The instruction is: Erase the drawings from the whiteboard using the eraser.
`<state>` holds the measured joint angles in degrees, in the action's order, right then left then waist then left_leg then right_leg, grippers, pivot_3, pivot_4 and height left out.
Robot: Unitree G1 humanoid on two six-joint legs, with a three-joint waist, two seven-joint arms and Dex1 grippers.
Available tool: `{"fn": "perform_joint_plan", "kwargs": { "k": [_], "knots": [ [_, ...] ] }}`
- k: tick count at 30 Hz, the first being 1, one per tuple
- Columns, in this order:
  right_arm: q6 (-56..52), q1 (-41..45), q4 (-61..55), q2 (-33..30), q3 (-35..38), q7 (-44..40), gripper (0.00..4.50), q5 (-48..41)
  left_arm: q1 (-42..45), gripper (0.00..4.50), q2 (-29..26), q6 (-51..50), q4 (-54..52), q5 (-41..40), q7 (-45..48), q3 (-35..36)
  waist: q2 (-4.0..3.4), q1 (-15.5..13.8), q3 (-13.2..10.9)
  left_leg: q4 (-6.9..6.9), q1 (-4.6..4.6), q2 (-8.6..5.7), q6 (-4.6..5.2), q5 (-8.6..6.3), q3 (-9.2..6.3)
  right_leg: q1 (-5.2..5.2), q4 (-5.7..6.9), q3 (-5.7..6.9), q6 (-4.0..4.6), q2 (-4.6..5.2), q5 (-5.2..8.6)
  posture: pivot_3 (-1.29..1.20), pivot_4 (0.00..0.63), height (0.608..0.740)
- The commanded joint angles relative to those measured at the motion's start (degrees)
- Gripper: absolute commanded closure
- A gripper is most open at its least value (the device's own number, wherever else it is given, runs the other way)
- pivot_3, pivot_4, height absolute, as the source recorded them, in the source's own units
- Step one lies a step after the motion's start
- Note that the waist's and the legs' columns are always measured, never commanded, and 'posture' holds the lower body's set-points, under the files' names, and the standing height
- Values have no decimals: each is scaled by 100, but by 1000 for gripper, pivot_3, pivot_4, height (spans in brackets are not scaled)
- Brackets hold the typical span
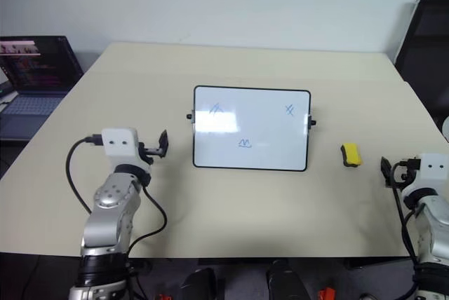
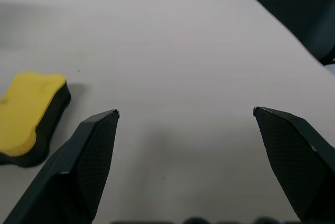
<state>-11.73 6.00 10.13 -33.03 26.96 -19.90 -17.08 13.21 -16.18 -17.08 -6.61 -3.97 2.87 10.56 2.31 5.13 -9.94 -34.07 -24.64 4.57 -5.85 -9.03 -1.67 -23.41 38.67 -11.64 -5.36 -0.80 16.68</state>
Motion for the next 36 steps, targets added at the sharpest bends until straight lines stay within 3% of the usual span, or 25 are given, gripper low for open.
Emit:
{"fn": "perform_joint_plan", "kwargs": {
  "k": [1, 7, 12, 15, 20, 26, 32, 36],
  "knots": [
    [30, -136, -257, -128, 238, 22, 9, -43, 119, 0, 17, 197, 46, 42, -28, 28, 0, -2, 0, 0, 0, 0, 0, 0, 0, 0, 0, 0, 0, 0, 0, 0, 150, 740],
    [-99, -411, -1077, 129, 157, 191, 9, -90, 62, 0, 110, 385, -137, -165, 83, 121, 0, 11, 0, 0, 0, 0, 0, 0, 0, -1, 0, -1, 0, 0, 0, 0, 150, 740],
    [-596, -498, -1958, 353, 287, 513, 9, -276, 464, 0, -163, 604, -174, -426, 614, 116, 1, 2, -1, -2, 0, 0, 0, 0, -1, -1, 3, 1, 0, 0, -1, 0, 150, 740],
    [-869, -511, -2281, 303, 426, 835, 9, -185, 688, 0, -474, 447, -291, -631, 1307, -110, 0, -12, 0, -6, -1, -1, 0, 0, -2, 1, 3, 1, 0, 0, -1, 0, 150, 740],
    [-2093, -710, -3373, 315, 389, 981, 9, -643, 975, 0, -893, 105, -429, -1645, 2917, -347, -1, -13, 0, 7, -3, 0, 0, -1, -2, 0, -6, 3, 3, 2, 1, 0, 150, 740],
    [-3392, -671, -4462, 324, 481, 1205, 9, -1395, 1998, 0, -1021, -194, -49, -2169, 4548, -1095, -1, -14, -1, -4, -9, 0, 0, 0, -11, 0, -3, 13, 4, 1, 2, 0, 150, 740],
    [-4149, -290, -4369, 394, 130, 1352, 9, -1587, 2410, 0, -1035, -481, 4, -2592, 5558, -1409, -3, 66, -1, 0, -5, 2, 1, 0, -12, 0, -1, 12, 4, 0, 2, 0, 150, 740],
    [-4063, 138, -3695, 398, -353, 1421, 9, -1202, 2797, 0, -1053, -463, 440, -2637, 6321, -1624, -1, 73, -2, 0, -7, 1, 1, 0, -13, 0, -2, 13, 4, 0, 3, 0, 150, 740]
  ]
}}
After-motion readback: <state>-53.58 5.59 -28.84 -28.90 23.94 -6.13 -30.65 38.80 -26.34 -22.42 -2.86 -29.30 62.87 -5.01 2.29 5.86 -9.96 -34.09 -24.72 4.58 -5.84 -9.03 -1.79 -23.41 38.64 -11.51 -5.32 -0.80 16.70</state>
